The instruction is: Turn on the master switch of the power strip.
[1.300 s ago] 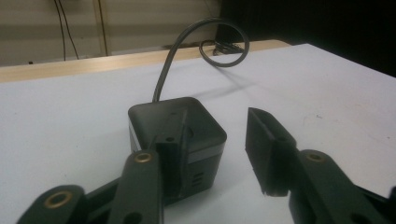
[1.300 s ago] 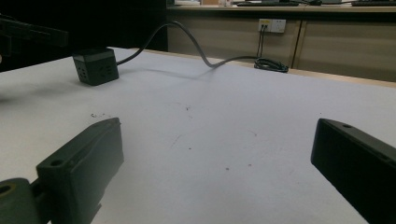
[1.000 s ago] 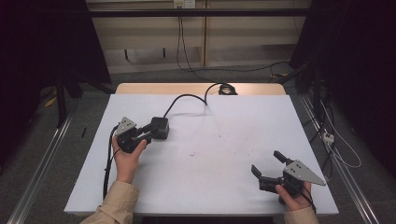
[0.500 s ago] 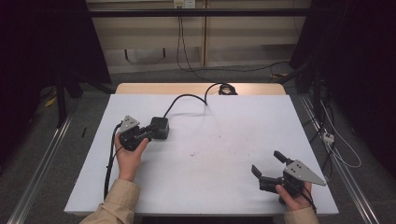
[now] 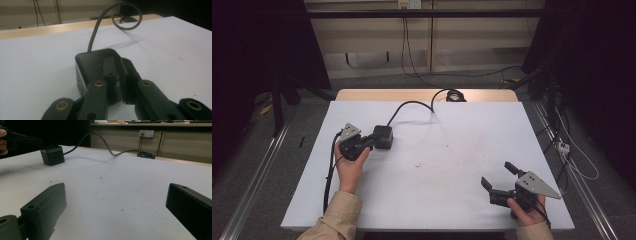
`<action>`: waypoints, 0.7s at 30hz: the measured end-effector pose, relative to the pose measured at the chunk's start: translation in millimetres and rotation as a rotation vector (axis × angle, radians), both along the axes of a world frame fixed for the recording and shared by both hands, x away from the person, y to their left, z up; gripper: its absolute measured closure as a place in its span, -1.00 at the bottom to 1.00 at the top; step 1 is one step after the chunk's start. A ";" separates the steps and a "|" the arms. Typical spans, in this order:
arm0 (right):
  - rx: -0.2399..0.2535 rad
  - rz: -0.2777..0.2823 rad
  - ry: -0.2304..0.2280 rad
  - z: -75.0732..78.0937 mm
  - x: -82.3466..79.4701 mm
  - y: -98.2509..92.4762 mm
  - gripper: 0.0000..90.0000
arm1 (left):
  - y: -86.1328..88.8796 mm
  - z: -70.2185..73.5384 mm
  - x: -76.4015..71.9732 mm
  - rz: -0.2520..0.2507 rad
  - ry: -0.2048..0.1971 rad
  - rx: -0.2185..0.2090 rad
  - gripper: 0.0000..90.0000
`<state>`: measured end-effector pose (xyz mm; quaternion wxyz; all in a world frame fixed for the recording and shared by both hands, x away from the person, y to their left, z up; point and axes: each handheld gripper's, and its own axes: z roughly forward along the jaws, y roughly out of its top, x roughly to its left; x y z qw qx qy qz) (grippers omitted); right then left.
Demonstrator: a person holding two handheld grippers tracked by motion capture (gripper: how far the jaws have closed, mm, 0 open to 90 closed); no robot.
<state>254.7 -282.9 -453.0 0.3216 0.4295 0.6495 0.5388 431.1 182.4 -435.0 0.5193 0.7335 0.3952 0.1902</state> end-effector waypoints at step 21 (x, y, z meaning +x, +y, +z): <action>0.001 -0.002 0.001 0.0 -0.2 -0.4 -0.95 | -1.9 -2.7 9.3 0.021 0.011 0.006 1.00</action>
